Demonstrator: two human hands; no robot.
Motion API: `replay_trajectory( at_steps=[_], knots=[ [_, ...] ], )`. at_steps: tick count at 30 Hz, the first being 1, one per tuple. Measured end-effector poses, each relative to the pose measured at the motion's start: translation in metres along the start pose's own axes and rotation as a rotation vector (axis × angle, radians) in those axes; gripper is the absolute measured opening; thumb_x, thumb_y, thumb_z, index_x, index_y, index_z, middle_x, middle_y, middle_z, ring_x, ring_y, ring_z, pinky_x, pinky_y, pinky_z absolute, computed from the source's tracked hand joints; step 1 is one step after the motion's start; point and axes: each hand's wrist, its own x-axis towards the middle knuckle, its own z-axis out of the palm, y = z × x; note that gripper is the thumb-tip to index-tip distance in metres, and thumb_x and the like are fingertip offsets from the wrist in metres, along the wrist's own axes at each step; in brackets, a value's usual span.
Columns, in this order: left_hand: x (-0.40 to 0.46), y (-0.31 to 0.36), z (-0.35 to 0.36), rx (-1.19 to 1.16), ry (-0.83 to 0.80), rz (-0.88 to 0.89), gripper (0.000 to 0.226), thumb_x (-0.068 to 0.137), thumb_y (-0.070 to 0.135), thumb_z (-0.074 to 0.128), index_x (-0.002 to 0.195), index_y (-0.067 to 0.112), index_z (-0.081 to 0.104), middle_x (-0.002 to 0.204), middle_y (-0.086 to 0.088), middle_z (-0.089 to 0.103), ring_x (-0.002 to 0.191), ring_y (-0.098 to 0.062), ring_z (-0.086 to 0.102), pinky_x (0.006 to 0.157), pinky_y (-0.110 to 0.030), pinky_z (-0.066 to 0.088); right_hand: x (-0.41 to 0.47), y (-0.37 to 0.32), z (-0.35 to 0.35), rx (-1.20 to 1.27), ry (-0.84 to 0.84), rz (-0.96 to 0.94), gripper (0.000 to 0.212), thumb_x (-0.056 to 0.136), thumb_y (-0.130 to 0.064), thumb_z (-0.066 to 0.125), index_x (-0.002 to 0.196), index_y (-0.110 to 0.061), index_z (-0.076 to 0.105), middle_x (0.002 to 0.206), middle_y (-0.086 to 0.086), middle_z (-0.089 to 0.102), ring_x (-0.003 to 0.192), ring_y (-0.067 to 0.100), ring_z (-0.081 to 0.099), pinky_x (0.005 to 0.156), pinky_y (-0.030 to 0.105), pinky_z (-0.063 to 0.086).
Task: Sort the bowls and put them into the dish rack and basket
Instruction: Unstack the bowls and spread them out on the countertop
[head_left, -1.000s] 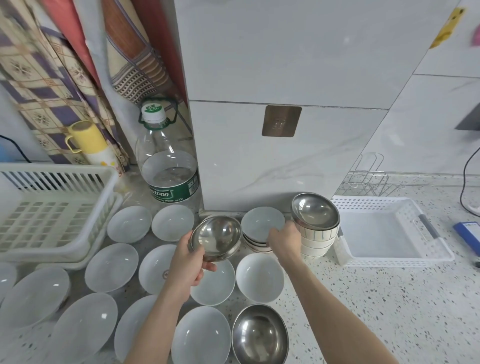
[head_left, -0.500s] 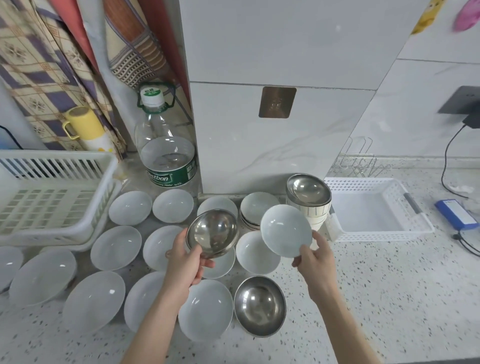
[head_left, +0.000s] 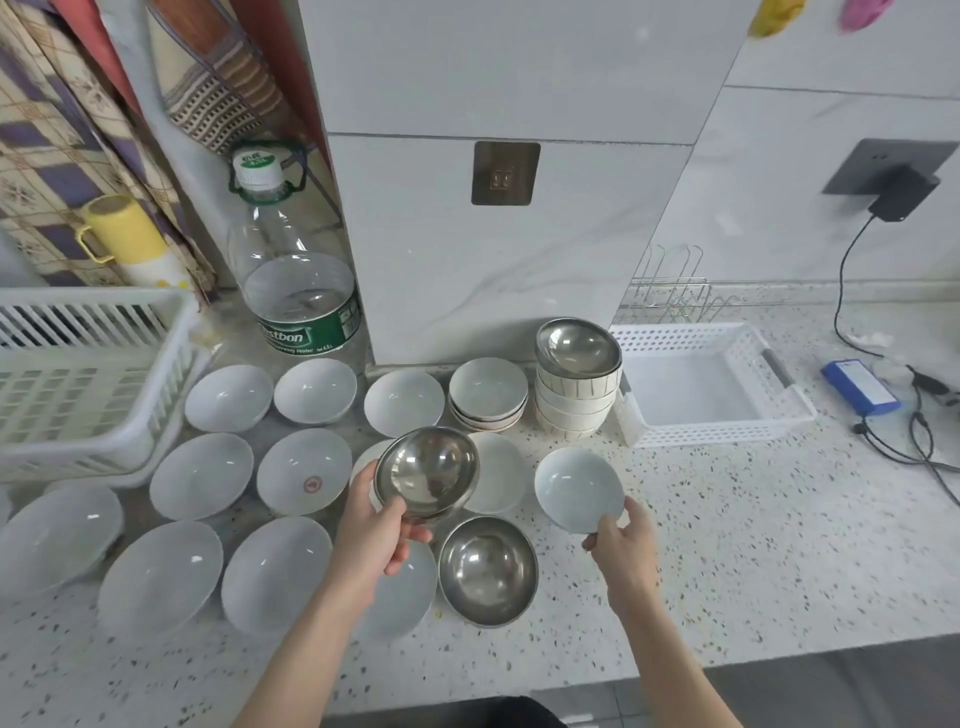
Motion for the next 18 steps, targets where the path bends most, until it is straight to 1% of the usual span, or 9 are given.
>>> replay_trajectory(
  at_steps=[2, 7, 10, 13, 16, 17, 18],
  knots=[
    [0.0, -0.001, 0.012, -0.018, 0.025, 0.001, 0.046, 0.097, 0.008, 0.043, 0.127, 0.043, 0.042, 0.07, -0.012, 0.073, 0.048, -0.012, 0.063, 0.034, -0.018, 0.025, 0.01, -0.002, 0.0, -0.023, -0.049, -0.003, 0.052, 0.093, -0.01, 0.042, 0.144, -0.017, 0.039, 0.072, 0.01, 0.066, 0.065, 0.018, 0.063, 0.062, 0.034, 0.05],
    [0.0, -0.005, 0.042, -0.037, 0.048, 0.003, 0.042, 0.098, 0.009, 0.043, 0.124, 0.041, 0.045, 0.067, -0.015, 0.07, 0.045, -0.012, 0.059, 0.033, -0.02, 0.025, 0.032, -0.003, -0.003, -0.061, -0.149, 0.0, 0.054, 0.092, -0.008, 0.041, 0.144, -0.019, 0.038, 0.074, 0.01, 0.065, 0.063, 0.016, 0.061, 0.057, 0.032, 0.05],
    [-0.001, -0.008, 0.056, -0.042, 0.061, -0.002, 0.044, 0.098, 0.006, 0.042, 0.125, 0.041, 0.043, 0.075, -0.018, 0.069, 0.04, -0.009, 0.056, 0.033, -0.019, 0.025, 0.04, -0.001, -0.006, -0.081, -0.2, -0.017, 0.056, 0.091, -0.007, 0.04, 0.146, -0.02, 0.036, 0.075, 0.01, 0.066, 0.063, 0.016, 0.061, 0.057, 0.033, 0.05],
    [-0.003, -0.012, 0.067, -0.032, 0.076, -0.014, 0.047, 0.097, 0.005, 0.04, 0.125, 0.042, 0.04, 0.08, -0.02, 0.07, 0.042, -0.01, 0.059, 0.032, -0.019, 0.027, 0.045, 0.0, -0.009, -0.084, -0.231, -0.025, 0.058, 0.091, -0.008, 0.039, 0.146, -0.023, 0.035, 0.071, 0.007, 0.067, 0.064, 0.013, 0.063, 0.056, 0.029, 0.048],
    [-0.004, -0.014, 0.074, -0.014, 0.086, -0.018, 0.049, 0.098, 0.006, 0.041, 0.128, 0.044, 0.038, 0.084, -0.02, 0.071, 0.045, -0.011, 0.061, 0.031, -0.02, 0.029, 0.047, 0.002, -0.012, -0.063, -0.263, -0.024, 0.055, 0.094, -0.012, 0.042, 0.146, -0.026, 0.034, 0.071, 0.006, 0.069, 0.058, 0.006, 0.06, 0.052, 0.024, 0.046],
    [-0.004, -0.015, 0.076, -0.006, 0.088, -0.019, 0.049, 0.098, 0.006, 0.042, 0.128, 0.045, 0.038, 0.084, -0.019, 0.071, 0.043, -0.01, 0.06, 0.031, -0.019, 0.03, 0.047, 0.001, -0.013, -0.059, -0.273, -0.022, 0.055, 0.095, -0.016, 0.045, 0.148, -0.025, 0.032, 0.071, 0.005, 0.07, 0.057, 0.005, 0.058, 0.053, 0.025, 0.047],
    [-0.004, -0.016, 0.079, 0.01, 0.086, -0.02, 0.049, 0.098, 0.007, 0.043, 0.127, 0.046, 0.037, 0.082, -0.017, 0.072, 0.041, -0.01, 0.058, 0.031, -0.02, 0.03, 0.046, 0.0, -0.015, -0.063, -0.279, -0.019, 0.057, 0.096, -0.022, 0.047, 0.15, -0.024, 0.028, 0.071, 0.004, 0.071, 0.06, 0.006, 0.058, 0.059, 0.027, 0.049]
  ],
)
